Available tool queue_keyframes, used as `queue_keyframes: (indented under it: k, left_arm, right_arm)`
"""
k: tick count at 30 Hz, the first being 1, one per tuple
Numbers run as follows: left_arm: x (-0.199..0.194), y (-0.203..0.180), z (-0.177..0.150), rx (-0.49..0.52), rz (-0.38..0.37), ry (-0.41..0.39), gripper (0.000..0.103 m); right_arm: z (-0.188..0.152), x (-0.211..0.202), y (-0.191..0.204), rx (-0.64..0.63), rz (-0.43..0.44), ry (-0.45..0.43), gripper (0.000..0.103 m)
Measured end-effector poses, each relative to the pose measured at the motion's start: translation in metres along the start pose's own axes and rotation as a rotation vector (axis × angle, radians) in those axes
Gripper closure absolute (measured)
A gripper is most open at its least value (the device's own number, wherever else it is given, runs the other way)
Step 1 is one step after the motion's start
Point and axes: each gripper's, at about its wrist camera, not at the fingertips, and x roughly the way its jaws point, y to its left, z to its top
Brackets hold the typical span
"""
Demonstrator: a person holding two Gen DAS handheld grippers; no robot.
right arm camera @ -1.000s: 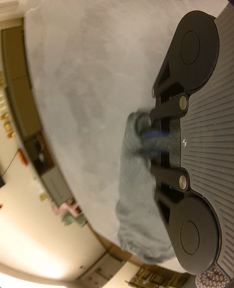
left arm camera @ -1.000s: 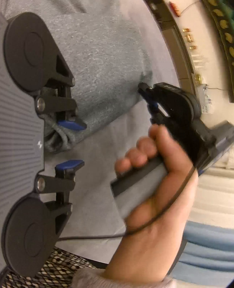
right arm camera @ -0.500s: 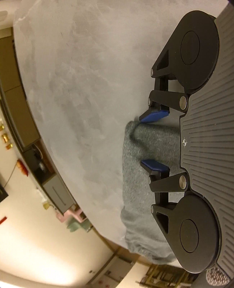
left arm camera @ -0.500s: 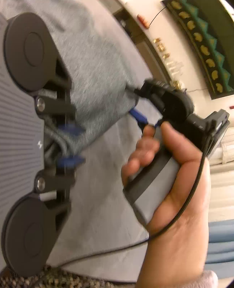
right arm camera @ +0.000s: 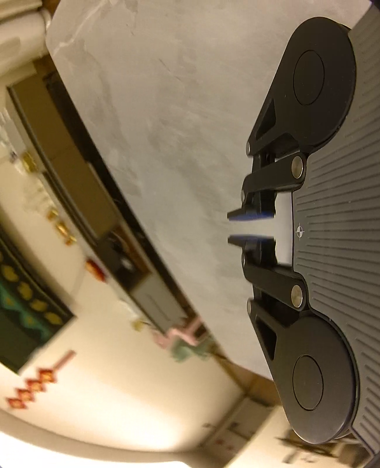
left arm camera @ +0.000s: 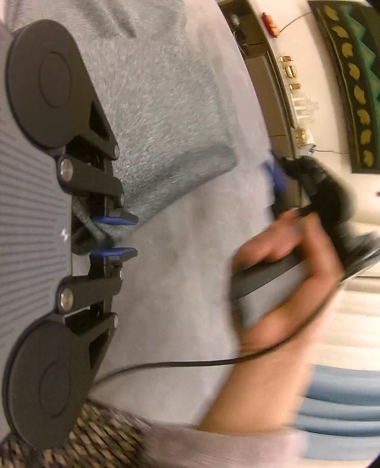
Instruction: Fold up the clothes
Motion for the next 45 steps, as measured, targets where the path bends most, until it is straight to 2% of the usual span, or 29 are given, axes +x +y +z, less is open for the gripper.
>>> queue_keyframes:
  k: [1, 2, 4, 6, 9, 12, 13, 14, 16, 18, 21, 22, 24, 26, 27, 28, 29, 30, 31, 33, 34, 36, 37, 39, 41, 43, 45]
  left_arm:
    - [-0.014, 0.005, 0.004, -0.007, -0.004, -0.033, 0.084]
    - [-0.028, 0.009, 0.008, -0.014, -0.005, -0.065, 0.082]
    - [-0.052, 0.025, 0.013, -0.048, 0.035, -0.108, 0.077]
    - [-0.062, 0.056, 0.013, -0.125, 0.078, -0.120, 0.075]
    - [-0.054, 0.102, 0.000, -0.292, 0.112, -0.071, 0.075]
    - [-0.031, 0.125, -0.016, -0.384, 0.119, -0.019, 0.076]
    - [-0.022, 0.130, -0.020, -0.406, 0.119, 0.002, 0.077]
    - [-0.022, 0.125, -0.024, -0.399, 0.120, -0.022, 0.077]
    - [-0.015, 0.121, -0.015, -0.370, 0.131, -0.013, 0.077]
    - [0.002, 0.115, -0.003, -0.369, 0.076, 0.015, 0.080]
    - [0.032, 0.097, 0.017, -0.351, 0.032, 0.026, 0.081]
    - [0.042, 0.092, 0.022, -0.349, 0.010, 0.024, 0.081]
    - [0.056, 0.092, 0.030, -0.381, -0.028, 0.020, 0.080]
    - [0.047, 0.097, 0.031, -0.419, -0.032, 0.014, 0.077]
    - [0.032, 0.106, 0.024, -0.425, -0.012, 0.001, 0.069]
    - [0.017, 0.115, 0.018, -0.430, 0.007, -0.013, 0.063]
    - [0.002, 0.124, 0.012, -0.435, 0.027, -0.026, 0.053]
    - [-0.013, 0.134, 0.005, -0.441, 0.050, -0.039, 0.052]
    - [-0.034, 0.152, -0.003, -0.460, 0.122, -0.043, 0.052]
    - [-0.076, 0.188, -0.021, -0.497, 0.267, -0.052, 0.050]
    - [-0.097, 0.207, -0.029, -0.521, 0.336, -0.057, 0.049]
    - [-0.142, 0.253, -0.054, -0.680, 0.390, -0.094, 0.044]
    - [-0.163, 0.276, -0.067, -0.759, 0.415, -0.112, 0.042]
    - [-0.184, 0.295, -0.097, -0.886, 0.402, -0.152, 0.037]
    - [-0.204, 0.314, -0.127, -1.014, 0.388, -0.191, 0.035]
    - [-0.224, 0.333, -0.157, -1.141, 0.372, -0.231, 0.029]
    - [-0.243, 0.352, -0.186, -1.264, 0.353, -0.269, 0.025]
  right_arm:
    - [-0.005, -0.005, 0.004, -0.030, -0.002, 0.018, 0.053]
    - [-0.010, -0.009, 0.007, -0.061, -0.005, 0.036, 0.049]
    - [-0.027, -0.019, 0.012, -0.120, -0.033, 0.088, 0.047]
    - [-0.046, -0.020, 0.014, -0.144, -0.022, 0.128, 0.046]
    - [-0.075, -0.022, 0.018, -0.181, -0.006, 0.190, 0.046]
    - [-0.103, -0.024, 0.021, -0.217, 0.011, 0.251, 0.046]
    - [-0.108, -0.020, 0.026, -0.243, 0.007, 0.235, 0.060]
    - [-0.110, -0.017, 0.029, -0.248, 0.009, 0.231, 0.071]
    - [-0.102, -0.018, 0.028, -0.258, -0.036, 0.199, 0.088]
    - [-0.095, -0.018, 0.027, -0.267, -0.082, 0.167, 0.096]
    - [-0.084, -0.019, 0.025, -0.281, -0.151, 0.119, 0.097]
    - [-0.076, -0.022, 0.018, -0.292, -0.202, 0.094, 0.097]
    - [-0.061, -0.024, 0.004, -0.294, -0.264, 0.067, 0.097]
    - [-0.052, -0.027, -0.008, -0.279, -0.321, 0.040, 0.090]
    - [-0.048, -0.028, -0.012, -0.277, -0.350, 0.031, 0.076]
    - [-0.049, -0.032, -0.001, -0.306, -0.366, 0.000, 0.066]
    - [-0.050, -0.036, 0.010, -0.335, -0.383, -0.032, 0.066]
    - [-0.050, -0.040, 0.021, -0.363, -0.399, -0.063, 0.066]
    - [-0.051, -0.044, 0.031, -0.392, -0.416, -0.095, 0.066]
    - [-0.057, -0.041, 0.056, -0.443, -0.323, -0.059, 0.064]
    - [-0.060, -0.039, 0.068, -0.468, -0.276, -0.041, 0.053]
    - [-0.068, -0.017, 0.077, -0.488, -0.228, 0.098, 0.045]
    - [-0.073, -0.006, 0.082, -0.510, -0.254, 0.118, 0.045]
    - [-0.080, 0.004, 0.101, -0.599, -0.362, 0.067, 0.048]
    - [-0.090, 0.000, 0.135, -0.721, -0.388, -0.015, 0.047]
    - [-0.110, -0.009, 0.180, -0.814, -0.307, -0.062, 0.037]
    - [-0.140, -0.011, 0.220, -0.872, -0.193, -0.054, 0.027]
